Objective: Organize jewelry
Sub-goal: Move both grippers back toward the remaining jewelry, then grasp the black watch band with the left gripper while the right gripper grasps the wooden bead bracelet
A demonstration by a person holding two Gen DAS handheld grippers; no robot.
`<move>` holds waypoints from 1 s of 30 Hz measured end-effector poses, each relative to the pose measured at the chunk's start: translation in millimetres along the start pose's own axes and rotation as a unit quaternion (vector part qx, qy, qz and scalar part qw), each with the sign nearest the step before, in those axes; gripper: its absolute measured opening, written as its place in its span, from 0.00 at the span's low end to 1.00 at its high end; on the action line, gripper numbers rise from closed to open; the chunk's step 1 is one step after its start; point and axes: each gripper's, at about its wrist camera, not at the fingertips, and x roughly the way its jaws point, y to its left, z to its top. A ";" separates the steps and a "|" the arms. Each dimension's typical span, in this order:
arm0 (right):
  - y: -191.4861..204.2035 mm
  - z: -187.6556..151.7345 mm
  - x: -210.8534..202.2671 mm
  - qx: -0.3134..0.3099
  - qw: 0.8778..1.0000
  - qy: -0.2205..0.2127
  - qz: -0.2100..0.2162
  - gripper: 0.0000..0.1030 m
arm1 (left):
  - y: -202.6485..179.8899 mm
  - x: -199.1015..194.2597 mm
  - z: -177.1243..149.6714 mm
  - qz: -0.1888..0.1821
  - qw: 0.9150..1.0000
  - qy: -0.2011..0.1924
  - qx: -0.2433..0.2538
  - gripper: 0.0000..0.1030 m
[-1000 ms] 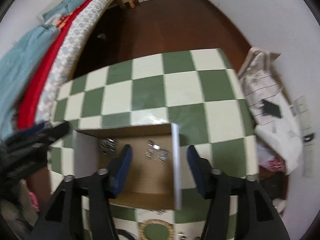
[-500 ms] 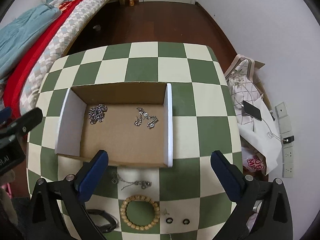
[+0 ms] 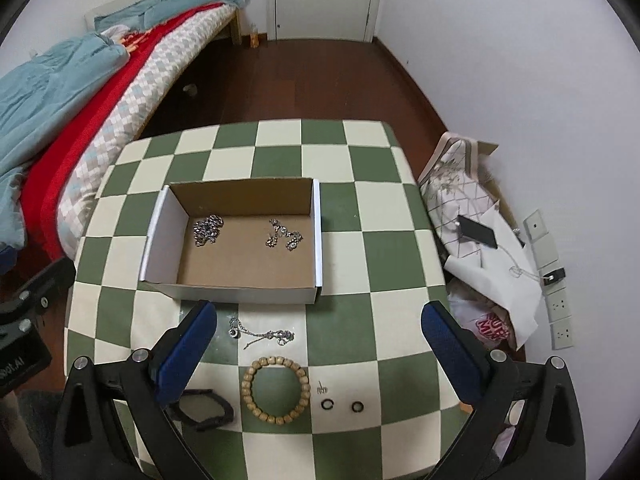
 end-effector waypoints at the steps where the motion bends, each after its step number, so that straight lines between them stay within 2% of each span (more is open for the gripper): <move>1: 0.0 -2.2 -7.5 0.000 1.000 -0.007 -0.001 1.00 | -0.2 -4.6 -1.6 0.001 1.000 -0.004 0.001 1.00; 8: -2.5 -15.3 -53.4 0.007 0.999 -0.046 0.009 1.00 | 3.8 -36.9 -11.4 0.015 0.999 -0.035 -0.007 1.00; 13: -17.1 -31.8 -64.7 0.035 0.998 -0.047 0.024 1.00 | 4.3 -30.8 -28.2 0.044 0.999 -0.028 -0.003 1.00; 19: -46.9 -68.2 -27.8 0.083 0.996 0.005 0.041 1.00 | 6.3 9.0 -63.8 0.059 0.998 0.022 0.000 1.00; 20: -51.0 -76.2 -17.8 0.091 0.995 0.015 0.045 0.97 | 6.5 18.8 -70.9 0.059 0.998 0.036 -0.002 1.00; 21: -54.1 -82.6 -9.6 0.095 0.994 0.024 0.047 0.90 | 5.3 27.2 -76.8 0.056 0.997 0.049 -0.002 1.00; 24: -60.3 -106.1 19.9 0.106 0.991 0.060 0.055 0.72 | -2.0 56.0 -92.8 0.028 0.996 0.089 0.004 0.99; 27: -61.2 -123.2 42.3 0.115 0.988 0.085 0.064 0.70 | -14.5 79.7 -103.4 -0.002 0.993 0.119 0.018 0.99; 30: -58.4 -133.7 54.0 0.117 0.987 0.092 0.065 0.69 | -27.6 101.6 -111.9 -0.020 0.989 0.143 0.041 0.87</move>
